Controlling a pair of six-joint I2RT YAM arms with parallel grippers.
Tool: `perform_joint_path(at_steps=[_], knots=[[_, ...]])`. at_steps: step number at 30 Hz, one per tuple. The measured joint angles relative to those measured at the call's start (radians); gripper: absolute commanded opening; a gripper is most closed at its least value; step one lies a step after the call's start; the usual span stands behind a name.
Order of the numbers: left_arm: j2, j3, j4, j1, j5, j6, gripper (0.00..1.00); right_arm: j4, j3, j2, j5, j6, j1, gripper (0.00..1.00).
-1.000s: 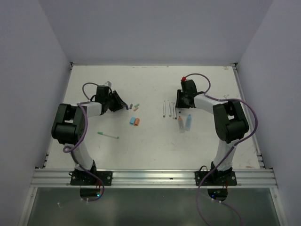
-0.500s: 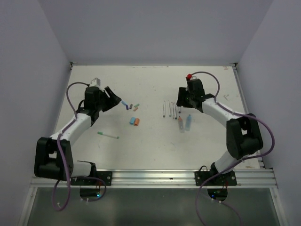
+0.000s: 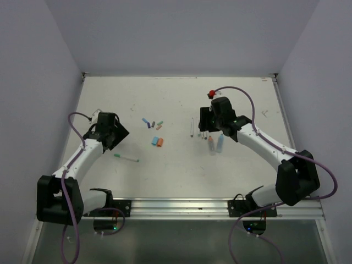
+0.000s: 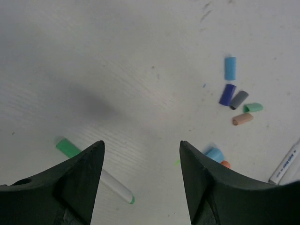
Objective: Open the pen caps
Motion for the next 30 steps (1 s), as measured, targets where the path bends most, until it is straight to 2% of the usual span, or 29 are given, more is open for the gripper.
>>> perform_joint_path(at_steps=[5, 14, 18, 30], knots=[[0.038, -0.006, -0.113, 0.005, -0.073, -0.101, 0.66, -0.018, -0.012, 0.000, 0.004, 0.000, 0.032, 0.59], [0.038, -0.006, -0.180, 0.006, -0.130, -0.224, 0.67, -0.021, -0.044, -0.023, 0.021, 0.000, 0.037, 0.59], [0.039, -0.011, -0.199, 0.006, -0.142, -0.260, 0.64, -0.021, -0.047, -0.023, 0.021, 0.000, 0.042, 0.59], [0.140, -0.023, -0.206, 0.027, -0.129, -0.298, 0.62, -0.021, -0.066, -0.032, 0.024, 0.000, 0.047, 0.59]])
